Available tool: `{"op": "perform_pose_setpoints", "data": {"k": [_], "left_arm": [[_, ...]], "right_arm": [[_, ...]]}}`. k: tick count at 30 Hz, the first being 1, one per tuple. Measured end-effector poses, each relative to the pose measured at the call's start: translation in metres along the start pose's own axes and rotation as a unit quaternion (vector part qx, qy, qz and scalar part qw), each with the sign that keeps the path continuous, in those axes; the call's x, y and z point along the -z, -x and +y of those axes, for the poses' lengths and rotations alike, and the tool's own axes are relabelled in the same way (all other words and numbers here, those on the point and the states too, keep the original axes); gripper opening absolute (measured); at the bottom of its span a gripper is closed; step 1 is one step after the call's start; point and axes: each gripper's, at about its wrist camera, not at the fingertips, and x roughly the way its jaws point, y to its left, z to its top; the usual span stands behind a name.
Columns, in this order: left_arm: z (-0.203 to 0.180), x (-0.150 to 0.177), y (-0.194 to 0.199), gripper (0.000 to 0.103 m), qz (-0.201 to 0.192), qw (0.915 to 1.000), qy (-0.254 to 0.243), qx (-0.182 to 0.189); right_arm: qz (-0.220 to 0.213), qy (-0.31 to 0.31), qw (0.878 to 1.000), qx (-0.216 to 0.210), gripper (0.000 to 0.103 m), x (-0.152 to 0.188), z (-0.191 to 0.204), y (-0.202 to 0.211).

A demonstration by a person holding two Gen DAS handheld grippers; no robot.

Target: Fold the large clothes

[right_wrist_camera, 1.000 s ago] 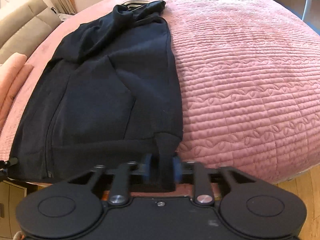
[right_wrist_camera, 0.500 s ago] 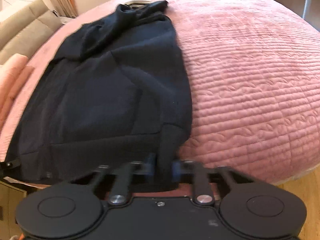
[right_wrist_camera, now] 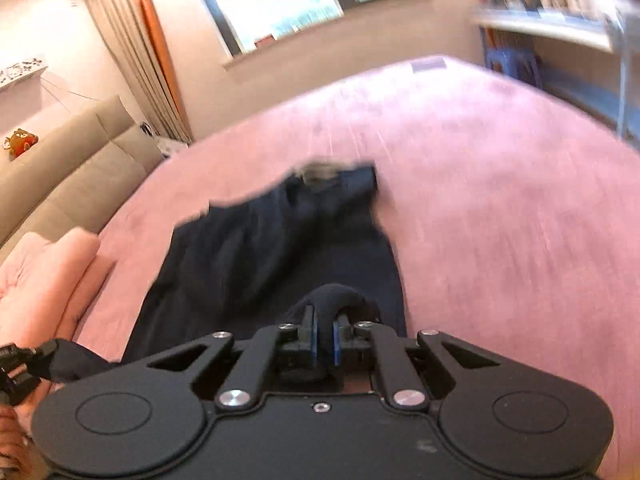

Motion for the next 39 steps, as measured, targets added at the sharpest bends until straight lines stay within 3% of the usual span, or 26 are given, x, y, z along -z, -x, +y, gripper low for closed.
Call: {"op": "perform_pose_setpoints", "data": {"k": [5,7,8,9,10,11,12,15,20,28,35,36,37,38,39], "left_arm": [[-0.007,-0.070,-0.102,0.008,-0.028,0.9993,-0.021,0.014],[-0.006,-0.093,-0.144,0.023,-0.037,0.9989,-0.027,0.012],[-0.004,-0.103,-0.167,0.031,-0.044,0.9983,-0.038,0.002],[-0.002,-0.108,-0.186,0.053,-0.046,0.9972,-0.057,-0.013],[0.000,-0.111,-0.199,0.073,-0.044,0.9957,-0.066,-0.048],[0.005,-0.111,-0.208,0.079,-0.041,0.9936,-0.061,-0.086],[0.011,-0.110,-0.212,0.081,-0.033,0.9930,-0.059,-0.097],[0.026,-0.109,-0.218,0.077,0.019,0.9896,-0.062,-0.128],[0.021,-0.129,-0.228,0.077,0.078,0.9808,-0.078,-0.160],[-0.003,-0.144,-0.262,0.075,0.112,0.9691,-0.107,-0.192],[0.016,-0.162,-0.311,0.075,0.136,0.9670,-0.099,-0.192],[0.017,-0.165,-0.318,0.075,0.138,0.9661,-0.103,-0.192],[0.020,-0.167,-0.326,0.076,0.142,0.9651,-0.107,-0.193],[0.023,-0.168,-0.335,0.076,0.147,0.9638,-0.109,-0.193],[0.027,-0.168,-0.344,0.070,0.157,0.9614,-0.111,-0.197]], "right_arm": [[-0.039,0.024,0.999,0.014,0.008,-0.067,0.005,-0.091],[-0.051,0.007,0.998,0.041,0.011,-0.087,-0.003,-0.137],[-0.041,0.003,0.998,0.052,0.019,-0.096,-0.007,-0.162],[-0.020,0.000,0.998,0.058,0.039,-0.103,-0.010,-0.184],[0.001,-0.004,0.998,0.064,0.045,-0.105,-0.014,-0.198],[0.017,-0.004,0.998,0.064,0.045,-0.107,-0.018,-0.206],[0.030,0.003,0.997,0.065,0.050,-0.108,-0.021,-0.211],[0.057,0.028,0.995,0.079,0.068,-0.106,-0.031,-0.210],[0.099,0.057,0.992,0.052,0.067,-0.116,-0.037,-0.221],[0.157,0.038,0.987,0.009,0.066,-0.147,-0.050,-0.288],[0.195,0.005,0.981,-0.004,0.064,-0.143,-0.059,-0.317],[0.200,0.006,0.980,-0.005,0.057,-0.142,-0.057,-0.320],[0.199,0.010,0.980,-0.009,0.039,-0.141,-0.055,-0.321],[0.196,0.015,0.981,-0.011,0.033,-0.140,-0.052,-0.320],[0.189,0.030,0.981,-0.014,0.021,-0.140,-0.046,-0.316]]}}
